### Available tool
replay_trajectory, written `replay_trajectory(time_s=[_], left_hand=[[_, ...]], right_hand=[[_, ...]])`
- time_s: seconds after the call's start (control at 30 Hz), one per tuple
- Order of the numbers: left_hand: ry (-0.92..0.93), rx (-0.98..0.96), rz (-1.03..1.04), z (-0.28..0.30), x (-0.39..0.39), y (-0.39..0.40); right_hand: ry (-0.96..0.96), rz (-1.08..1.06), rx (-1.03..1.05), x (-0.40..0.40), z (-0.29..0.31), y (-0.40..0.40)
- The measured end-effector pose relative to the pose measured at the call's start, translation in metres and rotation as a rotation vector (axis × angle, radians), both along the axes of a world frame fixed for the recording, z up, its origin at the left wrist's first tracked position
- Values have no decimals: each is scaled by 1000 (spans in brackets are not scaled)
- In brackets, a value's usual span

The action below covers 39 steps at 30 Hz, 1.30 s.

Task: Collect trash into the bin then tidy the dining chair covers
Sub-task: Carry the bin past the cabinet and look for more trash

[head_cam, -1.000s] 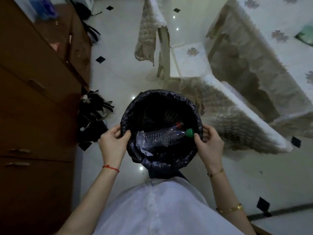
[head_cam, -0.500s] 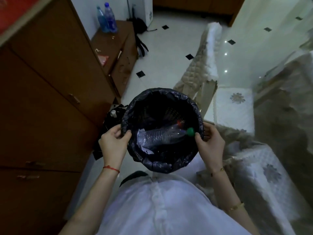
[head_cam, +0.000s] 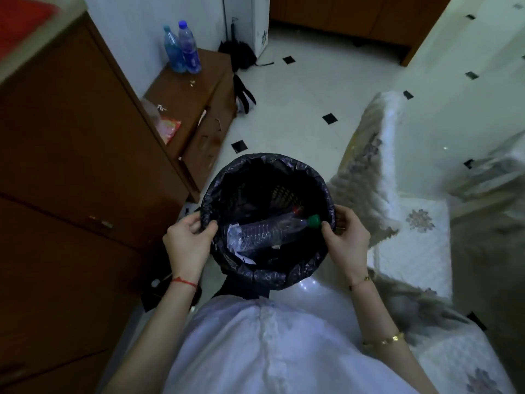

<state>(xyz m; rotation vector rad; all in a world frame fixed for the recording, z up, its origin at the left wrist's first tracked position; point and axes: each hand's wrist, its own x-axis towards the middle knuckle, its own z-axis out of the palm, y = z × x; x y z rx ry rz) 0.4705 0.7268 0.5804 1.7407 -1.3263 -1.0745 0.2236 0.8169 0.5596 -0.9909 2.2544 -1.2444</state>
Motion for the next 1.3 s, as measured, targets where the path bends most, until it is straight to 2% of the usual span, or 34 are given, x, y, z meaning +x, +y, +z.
replay_trajectory(time_s=[0.3,0.47,0.63,0.93,1.13,1.3], left_hand=[[14,-18,8,13,-63,-216],[23,-31,-13,22,-98,-301],[-18,-36,-1,8,-128,-374],[-14,33,205,-21,-216,-506],[22,17,417,-13,-289,-590],[29,63,609,-8,-320,-639]], right_hand=[[42,-11,-31,-61,17,-209],[59,-27,-13,-92,21,-295],[45,49,2,-130,11,-379],[6,240,22,-234,-13,-558],[66,440,14,-305,4,-701],[89,613,30,-328,-2,-794]])
